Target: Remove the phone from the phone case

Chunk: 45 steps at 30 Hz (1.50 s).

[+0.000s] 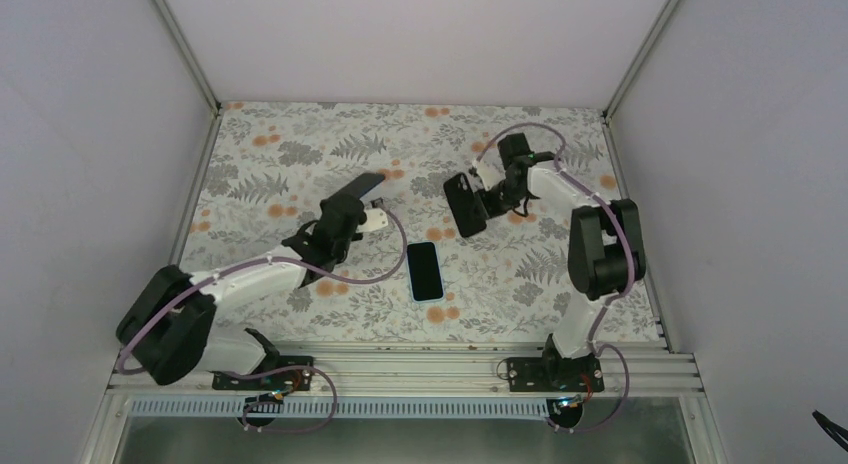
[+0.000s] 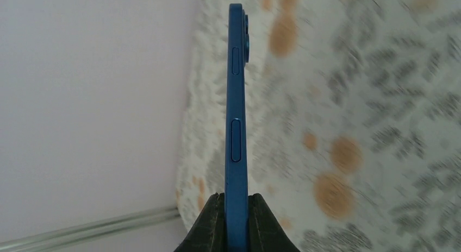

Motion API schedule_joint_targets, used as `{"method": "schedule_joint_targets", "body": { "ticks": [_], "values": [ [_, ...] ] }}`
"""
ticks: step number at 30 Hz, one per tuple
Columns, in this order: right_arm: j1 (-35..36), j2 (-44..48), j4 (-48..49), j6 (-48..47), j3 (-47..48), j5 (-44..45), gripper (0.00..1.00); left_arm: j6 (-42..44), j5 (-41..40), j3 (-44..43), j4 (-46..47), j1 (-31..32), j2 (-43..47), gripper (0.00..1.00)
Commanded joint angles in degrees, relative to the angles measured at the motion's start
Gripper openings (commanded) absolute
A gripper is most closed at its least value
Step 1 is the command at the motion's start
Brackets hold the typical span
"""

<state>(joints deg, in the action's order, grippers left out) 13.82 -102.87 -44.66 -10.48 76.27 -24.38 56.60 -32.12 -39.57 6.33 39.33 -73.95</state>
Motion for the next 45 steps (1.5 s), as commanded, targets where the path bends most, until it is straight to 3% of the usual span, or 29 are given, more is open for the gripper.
{"method": "schedule_joint_targets", "body": {
  "ticks": [1, 7, 9, 11, 16, 21, 27, 31, 35, 38, 45],
  "values": [
    [-0.64, -3.52, -2.47, -6.18, -3.71, 0.04, 0.04, 1.46, -3.98, 3.67, 7.38, -0.48, -3.97, 0.02],
    [-2.93, -7.14, -3.42, -6.83, -5.47, 1.14, 0.04, -2.6, -3.25, 5.04, 4.51, 0.68, -8.28, 0.04],
    [-4.15, -8.23, -4.03, -6.91, -5.53, 1.24, 0.05, -3.63, -2.13, 5.47, 2.33, 1.57, -8.17, 0.16],
    [-5.23, -8.95, -4.6, -6.84, -5.25, 2.45, 0.11, -4.7, 0.34, 5.34, -0.91, 2.07, -7.49, 0.26],
    [-7.19, -8.25, -6.83, -6.7, -2.54, 9.63, 0.23, -8.12, 8.5, 3.57, -11.04, 2.37, -5.3, 0.3],
    [-7.15, -4.14, -9.44, -6.62, 0.58, 20.05, 0.38, -11.3, 16.66, 0.08, -21.3, 2.33, -3.66, 0.45],
    [-5.38, 1.19, -13.22, -6.4, 2.99, 24.12, 0.58, -14.42, 23.14, -6.89, -32.16, 2.43, -5.34, 0.69],
    [3.54, 6.64, -13.58, -5.51, 0.56, 20.22, 0.72, -16.96, 29.68, -14.62, -38.07, -0.2, -3.72, 0.81],
    [18.1, 11.14, -6.16, -4.82, -6.2, 20.3, 0.77, -19.25, 39.99, -25.74, -42.89, -9.04, -2.34, 0.99],
    [27.75, 11.18, 1.28, -4.22, -10.09, 23.75, 0.82, -21.46, 44.88, -33.16, -45.47, -15.25, -2.1, 1.0],
    [35.52, 2.01, 7.96, -4.52, -6.35, 27.08, 0.86, -26.62, 41.56, -36.3, -40.24, -24.11, 1.34, 1.0]
  ]
}}
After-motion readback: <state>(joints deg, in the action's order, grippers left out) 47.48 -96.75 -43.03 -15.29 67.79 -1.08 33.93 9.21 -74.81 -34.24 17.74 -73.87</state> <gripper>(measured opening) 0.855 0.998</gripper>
